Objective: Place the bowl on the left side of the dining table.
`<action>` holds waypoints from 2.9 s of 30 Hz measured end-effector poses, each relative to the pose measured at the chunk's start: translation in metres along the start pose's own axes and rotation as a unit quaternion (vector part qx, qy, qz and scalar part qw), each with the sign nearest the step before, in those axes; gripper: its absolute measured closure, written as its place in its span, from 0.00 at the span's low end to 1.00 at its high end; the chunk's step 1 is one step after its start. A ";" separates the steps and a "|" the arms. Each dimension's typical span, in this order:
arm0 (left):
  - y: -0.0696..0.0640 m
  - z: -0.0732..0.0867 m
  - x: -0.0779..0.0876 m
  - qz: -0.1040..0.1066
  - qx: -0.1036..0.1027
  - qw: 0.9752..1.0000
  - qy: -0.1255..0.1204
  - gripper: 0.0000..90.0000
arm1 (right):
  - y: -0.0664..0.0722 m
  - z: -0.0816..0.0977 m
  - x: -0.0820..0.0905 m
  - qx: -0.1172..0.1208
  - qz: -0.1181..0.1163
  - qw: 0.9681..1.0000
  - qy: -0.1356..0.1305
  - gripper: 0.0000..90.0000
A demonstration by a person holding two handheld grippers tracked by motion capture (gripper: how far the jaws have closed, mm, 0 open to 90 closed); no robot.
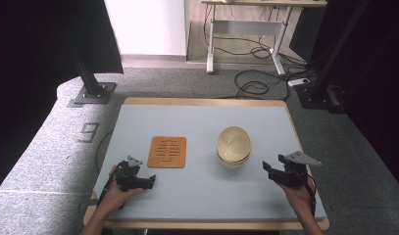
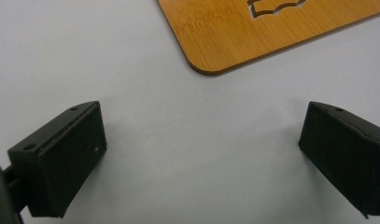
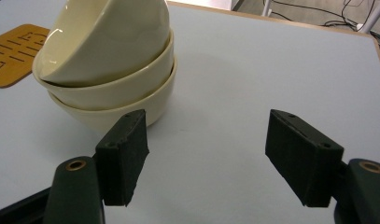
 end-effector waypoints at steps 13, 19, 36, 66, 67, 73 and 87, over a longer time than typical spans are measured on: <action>0.000 0.000 0.000 0.000 0.000 1.000 0.000 0.01 | 0.003 -0.008 0.005 0.000 -0.003 1.000 -0.013 0.33; 0.000 0.000 0.000 0.000 0.000 1.000 0.000 0.01 | 0.005 -0.013 0.006 -0.001 -0.006 1.000 -0.015 0.33; 0.000 0.000 0.000 0.000 0.000 1.000 0.000 0.01 | 0.010 -0.027 0.004 0.000 -0.012 1.000 -0.019 0.33; 0.000 0.000 0.000 0.000 0.000 1.000 0.000 0.01 | 0.031 -0.051 -0.008 0.004 -0.026 0.999 -0.024 0.33; 0.000 0.000 0.000 0.000 0.000 1.000 0.000 0.01 | 0.032 -0.051 -0.010 0.003 -0.026 0.999 -0.023 0.33; 0.000 0.000 0.000 0.000 0.000 1.000 0.000 0.01 | 0.035 -0.053 -0.014 0.004 -0.029 0.999 -0.021 0.33; 0.000 0.000 0.000 0.000 0.000 1.000 0.000 0.01 | 0.040 -0.054 -0.026 0.006 -0.028 0.999 -0.016 0.33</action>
Point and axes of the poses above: each handheld gripper's, and its own axes: x roughly backward along the jaws, z roughly out of its underside, y roughly to its left, the point moved 9 cm from there along -x, roughly forward along the jaws, and after that the axes turned 3 degrees about z, right-handed, at the moved point
